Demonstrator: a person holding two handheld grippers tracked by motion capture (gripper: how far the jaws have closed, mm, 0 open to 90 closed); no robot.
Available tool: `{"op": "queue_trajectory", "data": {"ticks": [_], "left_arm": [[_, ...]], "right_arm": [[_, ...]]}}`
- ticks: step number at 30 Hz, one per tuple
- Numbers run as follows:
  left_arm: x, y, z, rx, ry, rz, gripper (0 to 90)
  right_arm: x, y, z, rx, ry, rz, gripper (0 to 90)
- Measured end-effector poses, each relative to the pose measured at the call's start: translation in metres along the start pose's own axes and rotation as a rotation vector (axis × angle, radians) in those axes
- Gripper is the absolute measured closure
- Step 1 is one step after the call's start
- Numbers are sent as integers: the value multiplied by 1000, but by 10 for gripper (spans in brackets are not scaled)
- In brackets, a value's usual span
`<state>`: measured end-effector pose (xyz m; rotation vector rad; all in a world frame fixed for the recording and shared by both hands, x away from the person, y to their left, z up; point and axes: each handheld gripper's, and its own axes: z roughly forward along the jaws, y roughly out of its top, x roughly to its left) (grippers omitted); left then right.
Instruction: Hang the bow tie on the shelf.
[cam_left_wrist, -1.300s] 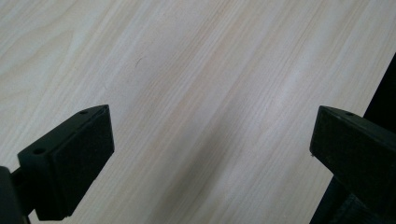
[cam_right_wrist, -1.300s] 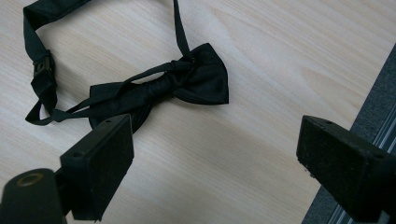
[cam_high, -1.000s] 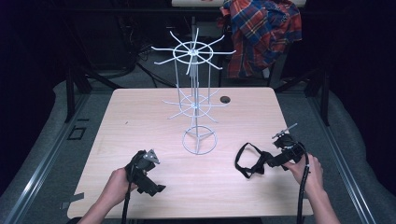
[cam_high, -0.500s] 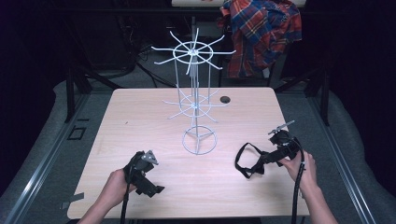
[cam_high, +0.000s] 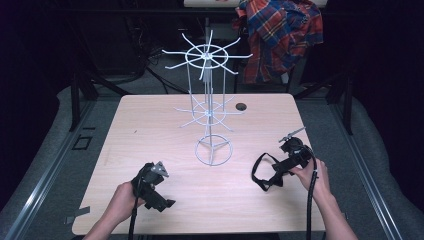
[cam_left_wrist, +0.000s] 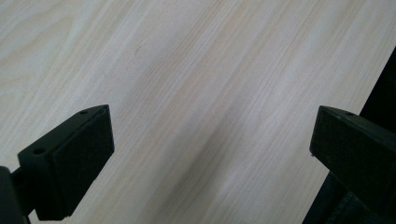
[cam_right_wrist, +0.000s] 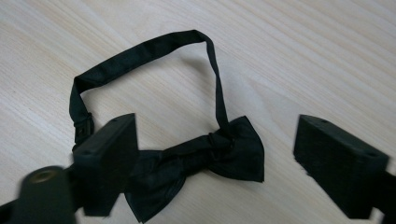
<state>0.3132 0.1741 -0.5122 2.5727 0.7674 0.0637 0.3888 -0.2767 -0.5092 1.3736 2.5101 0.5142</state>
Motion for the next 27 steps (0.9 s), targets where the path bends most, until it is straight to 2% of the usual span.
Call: {"op": "queue_trajectory", "data": {"ticks": [1, 2, 3, 5, 7, 8, 9, 11, 14, 15, 18, 21, 22, 23, 26, 27], "left_arm": [[0, 0, 0, 2, -1, -1, 0], [0, 0, 0, 5, 0, 3, 0], [0, 0, 0, 5, 0, 3, 0], [0, 0, 0, 5, 0, 3, 0], [0, 0, 1, 8, 2, 2, 0], [-1, 0, 1, 11, 2, 2, 0], [-1, 0, 1, 14, 3, 2, 0], [-1, 0, 2, 17, 6, 3, 0], [-1, 0, 2, 19, 8, 3, 0], [-1, -1, 1, 22, 8, 0, 0], [-1, -1, 1, 25, 12, -1, 0], [-1, -1, 1, 23, 13, 0, 0], [-2, -2, 1, 23, 16, 2, 0], [-2, -2, 1, 23, 16, 2, 0], [-2, -2, 1, 29, 15, 2, 0], [-1, -1, 1, 29, 15, 3, 0]], "right_arm": [[1, 1, 2, 9, 12, -3, 234], [4, 2, 5, 14, 1, -13, 306], [4, 3, 7, 31, -7, -21, 326], [5, 3, 9, 27, 0, -18, 344], [5, 5, 11, 32, -40, -26, 414], [5, 5, 13, 19, -34, -10, 438], [4, 7, 14, 28, -54, -28, 461], [2, 9, 20, 40, -41, -20, 506], [-1, 11, 26, 64, -45, -18, 534], [-2, 11, 30, 79, -32, -4, 544], [-4, 10, 30, 88, -43, -5, 594], [-3, 10, 30, 85, -26, 7, 628], [-3, 10, 31, 98, -32, -6, 682], [-3, 10, 31, 98, -32, -6, 682], [-2, 9, 32, 107, -27, -12, 802], [-3, 9, 32, 111, -14, -12, 833]]}}
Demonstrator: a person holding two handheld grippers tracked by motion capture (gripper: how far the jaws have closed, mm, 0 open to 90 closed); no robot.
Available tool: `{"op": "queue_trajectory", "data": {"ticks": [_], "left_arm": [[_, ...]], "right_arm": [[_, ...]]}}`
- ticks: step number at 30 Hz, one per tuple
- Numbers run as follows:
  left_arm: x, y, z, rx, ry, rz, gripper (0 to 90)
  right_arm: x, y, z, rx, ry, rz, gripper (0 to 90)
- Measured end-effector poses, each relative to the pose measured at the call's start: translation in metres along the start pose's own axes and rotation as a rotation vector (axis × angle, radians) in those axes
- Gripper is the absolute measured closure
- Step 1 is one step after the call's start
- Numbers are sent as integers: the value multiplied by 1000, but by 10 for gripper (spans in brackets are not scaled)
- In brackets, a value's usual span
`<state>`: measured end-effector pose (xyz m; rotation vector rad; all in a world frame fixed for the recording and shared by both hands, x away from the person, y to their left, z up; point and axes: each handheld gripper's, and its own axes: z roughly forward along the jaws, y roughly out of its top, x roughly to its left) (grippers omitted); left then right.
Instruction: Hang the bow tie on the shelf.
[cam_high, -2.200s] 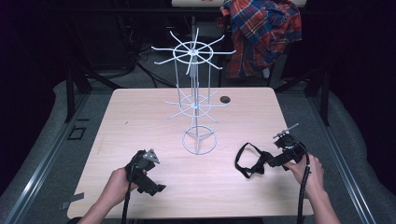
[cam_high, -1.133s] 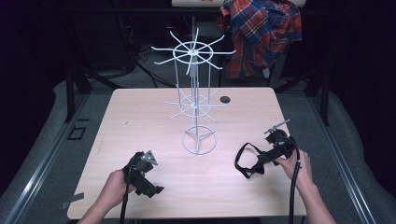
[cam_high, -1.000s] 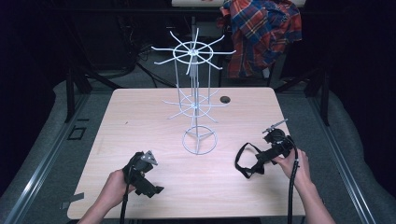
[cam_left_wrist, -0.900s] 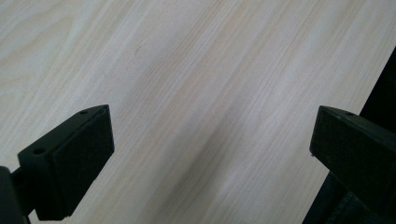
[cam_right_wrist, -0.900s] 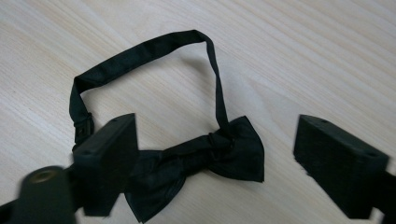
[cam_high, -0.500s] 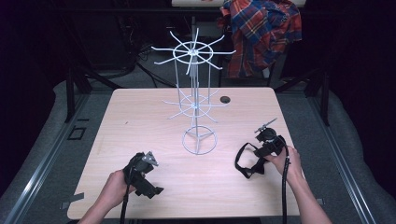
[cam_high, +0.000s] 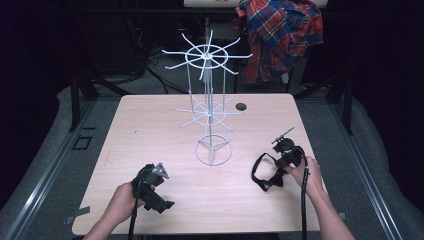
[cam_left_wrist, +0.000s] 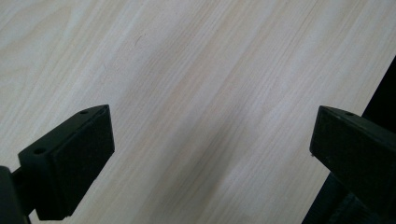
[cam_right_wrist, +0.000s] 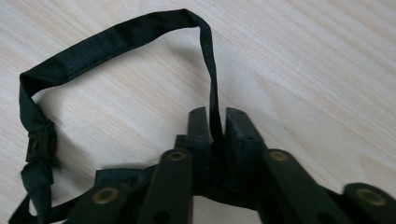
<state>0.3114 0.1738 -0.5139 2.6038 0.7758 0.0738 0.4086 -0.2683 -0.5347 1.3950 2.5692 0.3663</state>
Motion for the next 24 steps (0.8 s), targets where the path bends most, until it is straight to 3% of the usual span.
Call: {"op": "queue_trajectory", "data": {"ticks": [2, 3, 4, 5, 8, 11, 13, 14, 16, 24], "left_arm": [[0, 0, 0, -2, 1, 0, 0], [0, 0, 0, 0, -1, 1, 0], [0, 0, 0, 0, -1, 1, 0], [0, 0, 0, 0, -1, 1, 0], [0, 0, 1, 1, 1, 1, 0], [0, 0, 1, 0, -1, 1, 0], [0, 0, 1, 0, -1, 2, 0], [0, 0, 1, 1, 0, 2, 0], [0, 0, 0, 3, -1, 3, 0], [0, 0, 0, -4, 3, 2, 0]], "right_arm": [[-1, 0, 0, -3, 10, -3, 859], [1, -3, 1, -47, 18, 28, 888], [-1, -1, -4, -12, 12, -6, 891], [-1, -1, -4, -12, 12, -6, 891], [3, -1, -11, -80, 15, 4, 895], [6, 1, -20, -104, -4, -20, 897], [9, 2, -22, -134, 0, -11, 896], [9, 3, -26, -123, 4, -34, 897], [16, 5, -34, -169, -7, -59, 898], [28, 10, -56, -251, -33, -103, 900]]}}
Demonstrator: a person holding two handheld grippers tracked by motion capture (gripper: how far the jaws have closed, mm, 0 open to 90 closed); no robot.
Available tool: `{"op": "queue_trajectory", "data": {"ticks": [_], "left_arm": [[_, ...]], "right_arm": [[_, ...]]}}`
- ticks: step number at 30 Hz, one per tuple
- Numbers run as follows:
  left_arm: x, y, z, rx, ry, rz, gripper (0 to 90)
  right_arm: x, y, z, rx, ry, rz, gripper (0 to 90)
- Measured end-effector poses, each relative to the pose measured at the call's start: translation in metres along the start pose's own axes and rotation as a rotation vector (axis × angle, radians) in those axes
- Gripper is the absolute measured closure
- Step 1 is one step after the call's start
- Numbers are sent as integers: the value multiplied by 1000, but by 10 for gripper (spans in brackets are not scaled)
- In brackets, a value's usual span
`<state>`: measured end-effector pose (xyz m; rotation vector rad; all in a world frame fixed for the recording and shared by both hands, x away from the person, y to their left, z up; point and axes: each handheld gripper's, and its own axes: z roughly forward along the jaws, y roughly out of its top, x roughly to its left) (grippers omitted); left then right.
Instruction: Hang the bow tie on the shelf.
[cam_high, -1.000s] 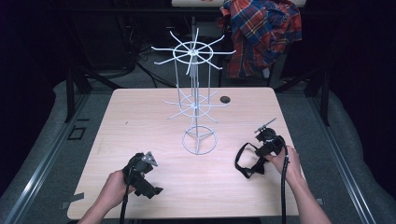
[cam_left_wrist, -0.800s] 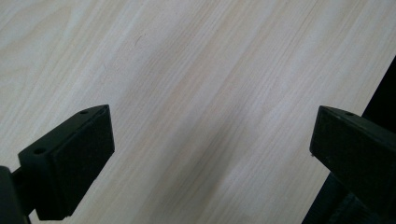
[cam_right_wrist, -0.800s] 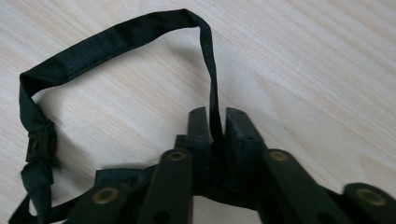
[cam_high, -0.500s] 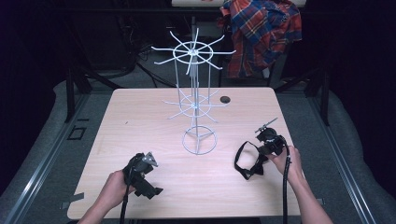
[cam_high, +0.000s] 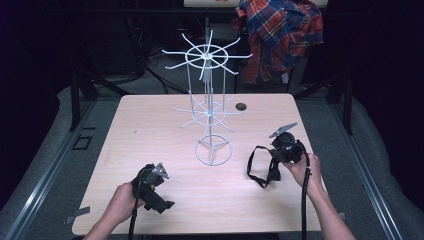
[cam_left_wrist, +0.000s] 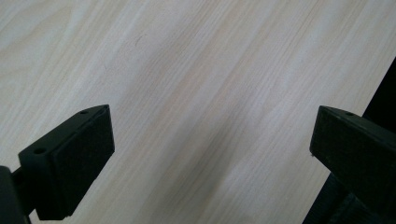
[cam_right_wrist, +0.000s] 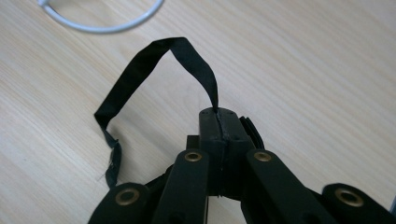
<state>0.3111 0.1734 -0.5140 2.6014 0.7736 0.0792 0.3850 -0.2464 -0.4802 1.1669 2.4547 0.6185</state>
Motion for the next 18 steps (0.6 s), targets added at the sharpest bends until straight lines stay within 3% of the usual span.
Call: {"op": "queue_trajectory", "data": {"ticks": [8, 18], "left_arm": [[0, 0, 0, 1, -3, 0, 0], [0, 0, 0, -1, -7, -1, 0]], "right_arm": [[10, 8, -14, -69, -6, -33, 900], [13, 14, -26, -105, -11, -45, 900]]}}
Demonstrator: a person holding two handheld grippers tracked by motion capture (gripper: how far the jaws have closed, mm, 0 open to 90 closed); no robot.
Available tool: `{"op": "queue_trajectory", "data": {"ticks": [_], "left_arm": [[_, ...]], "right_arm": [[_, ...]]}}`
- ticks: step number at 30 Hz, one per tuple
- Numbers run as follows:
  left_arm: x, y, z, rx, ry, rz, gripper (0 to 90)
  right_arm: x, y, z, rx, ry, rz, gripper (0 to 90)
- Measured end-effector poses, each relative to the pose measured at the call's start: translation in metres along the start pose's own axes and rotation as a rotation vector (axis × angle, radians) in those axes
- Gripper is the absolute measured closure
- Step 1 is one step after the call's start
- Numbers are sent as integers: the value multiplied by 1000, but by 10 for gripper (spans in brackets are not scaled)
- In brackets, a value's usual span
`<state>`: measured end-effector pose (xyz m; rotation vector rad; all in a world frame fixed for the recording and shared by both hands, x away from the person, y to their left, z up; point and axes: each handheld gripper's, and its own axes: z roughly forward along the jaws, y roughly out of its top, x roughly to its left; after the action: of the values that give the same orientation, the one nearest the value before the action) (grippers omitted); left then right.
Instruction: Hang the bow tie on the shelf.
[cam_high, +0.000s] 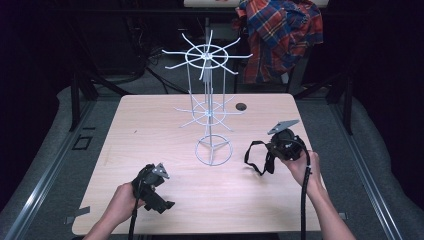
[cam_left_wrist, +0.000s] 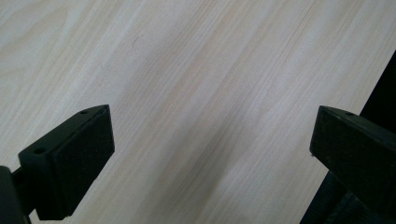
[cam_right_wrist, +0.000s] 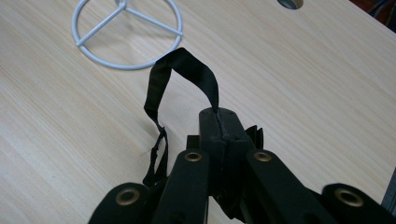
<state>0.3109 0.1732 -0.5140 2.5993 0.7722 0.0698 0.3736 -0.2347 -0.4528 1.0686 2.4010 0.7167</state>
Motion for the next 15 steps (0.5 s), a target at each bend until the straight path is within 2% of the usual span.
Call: {"op": "queue_trajectory", "data": {"ticks": [15], "left_arm": [[0, 0, 0, 4, -4, -1, 0]], "right_arm": [[4, 5, -14, -33, -4, -27, 900]]}}
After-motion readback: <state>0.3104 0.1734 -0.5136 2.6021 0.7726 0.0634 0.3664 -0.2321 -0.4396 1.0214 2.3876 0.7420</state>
